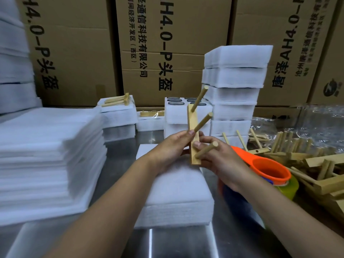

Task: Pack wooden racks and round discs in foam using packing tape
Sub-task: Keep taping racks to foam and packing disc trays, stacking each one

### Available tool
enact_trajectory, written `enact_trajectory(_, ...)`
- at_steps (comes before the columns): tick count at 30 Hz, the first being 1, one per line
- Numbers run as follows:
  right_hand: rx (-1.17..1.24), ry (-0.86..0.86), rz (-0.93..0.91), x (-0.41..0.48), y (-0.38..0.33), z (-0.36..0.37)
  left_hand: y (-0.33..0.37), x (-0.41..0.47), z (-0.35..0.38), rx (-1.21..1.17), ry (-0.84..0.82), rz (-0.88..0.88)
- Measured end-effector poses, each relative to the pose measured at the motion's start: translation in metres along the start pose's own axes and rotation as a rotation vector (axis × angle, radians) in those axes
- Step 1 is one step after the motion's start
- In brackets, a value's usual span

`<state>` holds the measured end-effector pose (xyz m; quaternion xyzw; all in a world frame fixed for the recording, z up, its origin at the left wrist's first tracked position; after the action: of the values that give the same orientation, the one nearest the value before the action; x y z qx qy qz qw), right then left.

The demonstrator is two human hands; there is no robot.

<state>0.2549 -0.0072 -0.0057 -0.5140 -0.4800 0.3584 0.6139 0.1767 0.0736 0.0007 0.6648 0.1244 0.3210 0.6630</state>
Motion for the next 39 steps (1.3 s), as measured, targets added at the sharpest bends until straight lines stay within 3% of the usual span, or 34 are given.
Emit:
enact_trajectory(2,-0.01,-0.005,0.008,-0.001,0.0,0.004,-0.003,0.001,-0.001,0.048,0.014,-0.013)
enact_trajectory(4,-0.035,0.082,-0.009,-0.001,-0.004,-0.005,0.0,0.003,-0.011,0.13,0.16,0.029)
enact_trajectory(7,-0.135,0.195,0.002,-0.003,-0.006,-0.018,0.008,-0.005,-0.053,0.034,0.705,0.025)
enact_trajectory(9,-0.207,0.196,0.009,-0.004,-0.004,-0.017,0.007,-0.016,-0.071,-0.207,0.917,-0.029)
enact_trajectory(11,-0.308,0.183,-0.035,-0.006,-0.005,-0.011,0.009,-0.022,-0.076,-0.353,0.982,0.001)
enact_trajectory(15,-0.485,0.116,-0.103,-0.01,-0.003,0.004,0.016,-0.031,-0.076,-0.383,1.031,0.104)
enact_trajectory(19,-0.625,0.154,-0.126,-0.012,-0.001,0.008,0.016,-0.035,-0.081,-0.411,1.051,0.063)
enact_trajectory(22,-0.661,0.155,-0.129,-0.014,0.001,0.011,0.027,-0.03,-0.084,-0.18,0.944,0.008)
enact_trajectory(24,-0.596,0.138,-0.108,-0.014,0.004,0.013,0.041,-0.022,-0.076,0.203,0.773,-0.019)
enact_trajectory(27,-0.573,0.13,-0.104,-0.014,0.005,0.015,0.041,-0.01,-0.034,1.013,0.316,-0.052)
enact_trajectory(28,-0.62,0.129,-0.125,-0.014,0.003,0.016,0.029,-0.01,-0.018,1.163,0.146,-0.081)
enact_trajectory(30,-0.753,0.094,-0.161,-0.015,-0.002,0.016,0.006,-0.016,0.002,1.251,-0.019,-0.145)
enact_trajectory(33,-0.886,-0.005,-0.108,-0.017,-0.015,0.007,-0.009,-0.022,0.001,1.221,0.029,-0.188)
enact_trajectory(35,-1.06,0.064,-0.058,-0.02,-0.03,-0.016,-0.013,-0.022,-0.003,1.219,0.049,-0.224)
enact_trajectory(37,-1.334,0.12,0.083,-0.027,-0.04,-0.043,-0.013,-0.02,-0.004,1.221,0.051,-0.249)
enact_trajectory(39,-1.603,0.021,0.324,-0.036,-0.035,-0.06,-0.013,-0.019,-0.002,1.23,0.034,-0.271)
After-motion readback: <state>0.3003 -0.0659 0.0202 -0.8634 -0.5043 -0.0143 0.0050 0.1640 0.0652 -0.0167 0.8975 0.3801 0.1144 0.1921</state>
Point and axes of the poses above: each hand's wrist, its own x-axis towards the middle knuckle, its own z-axis out of the palm, y = z × x, the point moved 6 cm from there along x, towards the middle knuckle, and after that the axes turned 5 degrees about -x, right-handed, at the moved point
